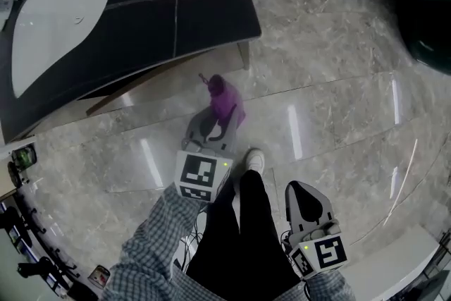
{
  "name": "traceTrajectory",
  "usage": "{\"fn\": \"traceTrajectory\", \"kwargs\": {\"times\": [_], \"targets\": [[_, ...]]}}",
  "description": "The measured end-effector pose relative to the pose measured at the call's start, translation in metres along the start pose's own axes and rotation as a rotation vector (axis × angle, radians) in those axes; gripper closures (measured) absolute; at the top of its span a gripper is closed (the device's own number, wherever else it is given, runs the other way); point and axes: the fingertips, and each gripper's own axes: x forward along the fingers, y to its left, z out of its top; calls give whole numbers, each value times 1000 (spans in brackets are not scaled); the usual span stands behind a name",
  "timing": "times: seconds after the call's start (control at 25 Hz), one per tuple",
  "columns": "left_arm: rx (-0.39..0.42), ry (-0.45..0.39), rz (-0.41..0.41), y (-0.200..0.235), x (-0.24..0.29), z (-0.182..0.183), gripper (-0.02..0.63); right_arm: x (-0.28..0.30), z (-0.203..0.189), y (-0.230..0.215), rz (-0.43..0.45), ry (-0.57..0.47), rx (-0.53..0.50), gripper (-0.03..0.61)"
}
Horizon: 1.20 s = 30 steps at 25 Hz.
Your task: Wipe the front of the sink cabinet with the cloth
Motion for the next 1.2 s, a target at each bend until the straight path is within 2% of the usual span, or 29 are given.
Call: {"fn": "traceTrajectory", "kwargs": {"times": [0.12,0.28,0.48,0.56,0.72,0.84,1.2], "targets": [[-6,-25,-11,-1,-41,25,560,-3,28,21,8,-25,-42,557],[-57,-59,15,1,-105,58,560,-18,63,53,15,-53,-62,557],[-107,-92,53,9,-195,96,560,-41,84,105,45,-73,20,557],[-116,-96,72,12,-229,106,560,-51,92,128,59,-80,9,557],[-122,-96,91,13,-287,113,560,-71,110,174,87,-123,-82,557],[-130,-109,94,3,-317,114,560,-86,115,199,101,-152,-102,557],[-194,-212,159,-22,-382,125,560,-134,120,230,129,-205,-195,557]]}}
